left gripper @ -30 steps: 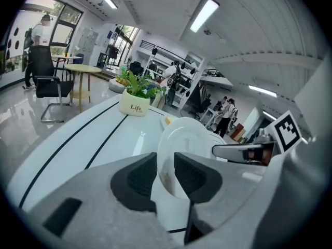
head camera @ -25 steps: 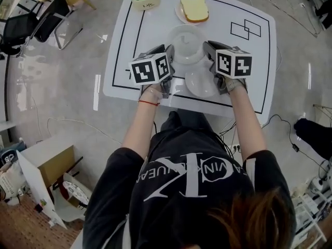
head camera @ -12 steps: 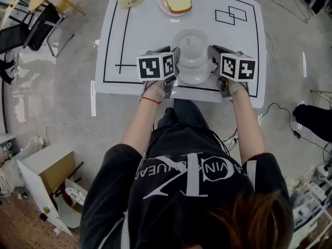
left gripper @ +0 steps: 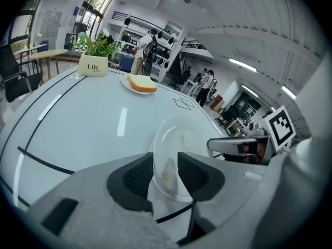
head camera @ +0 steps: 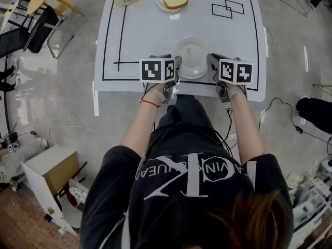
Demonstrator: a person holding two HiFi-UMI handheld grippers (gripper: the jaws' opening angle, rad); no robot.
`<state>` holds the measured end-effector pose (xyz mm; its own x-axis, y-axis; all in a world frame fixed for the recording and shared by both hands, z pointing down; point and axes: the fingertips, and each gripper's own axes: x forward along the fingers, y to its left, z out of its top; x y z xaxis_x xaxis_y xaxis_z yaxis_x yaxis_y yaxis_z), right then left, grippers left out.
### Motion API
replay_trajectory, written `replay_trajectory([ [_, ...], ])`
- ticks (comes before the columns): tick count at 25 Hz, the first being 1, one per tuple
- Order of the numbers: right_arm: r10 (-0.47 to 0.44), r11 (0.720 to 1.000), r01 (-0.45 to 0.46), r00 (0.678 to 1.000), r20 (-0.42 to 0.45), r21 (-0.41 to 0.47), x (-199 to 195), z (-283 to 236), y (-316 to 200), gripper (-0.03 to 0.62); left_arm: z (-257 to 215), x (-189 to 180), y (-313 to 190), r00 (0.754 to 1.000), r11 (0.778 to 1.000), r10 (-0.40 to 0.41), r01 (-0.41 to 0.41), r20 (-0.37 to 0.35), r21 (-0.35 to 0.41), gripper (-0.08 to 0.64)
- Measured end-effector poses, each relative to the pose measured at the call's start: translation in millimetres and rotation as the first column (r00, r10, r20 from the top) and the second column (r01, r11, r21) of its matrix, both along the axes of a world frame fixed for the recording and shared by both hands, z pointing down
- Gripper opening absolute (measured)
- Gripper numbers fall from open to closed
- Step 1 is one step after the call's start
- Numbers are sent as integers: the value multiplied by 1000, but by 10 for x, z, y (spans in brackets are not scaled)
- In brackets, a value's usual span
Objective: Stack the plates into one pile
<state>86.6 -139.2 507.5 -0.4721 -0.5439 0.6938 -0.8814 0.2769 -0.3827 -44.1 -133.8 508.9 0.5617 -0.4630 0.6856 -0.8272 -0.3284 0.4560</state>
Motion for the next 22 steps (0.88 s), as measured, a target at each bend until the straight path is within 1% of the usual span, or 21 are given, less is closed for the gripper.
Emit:
replay_trajectory([
  [4,-1,1000,1,1000,-11,-3,12,60,21,55,27,15,18,999,1000,25,-25,20,-1,149],
  [8,-28,1000,28,998,-59,4,17,95,34,61,76,32,67,994,997,76,-76,73,-8,149],
  [12,-41,999,42,995,-89,12,21,150,33,66,142,35,88,988,995,98,-99,123,-2,147],
  [14,-54,998,57,991,-120,22,25,177,31,67,173,38,97,984,994,111,-112,141,-1,147],
  [16,-63,997,67,988,-138,25,32,197,43,69,182,42,96,983,994,107,-109,146,5,144],
  [22,-52,997,59,988,-146,42,55,199,34,62,179,36,83,985,996,87,-91,150,24,141],
])
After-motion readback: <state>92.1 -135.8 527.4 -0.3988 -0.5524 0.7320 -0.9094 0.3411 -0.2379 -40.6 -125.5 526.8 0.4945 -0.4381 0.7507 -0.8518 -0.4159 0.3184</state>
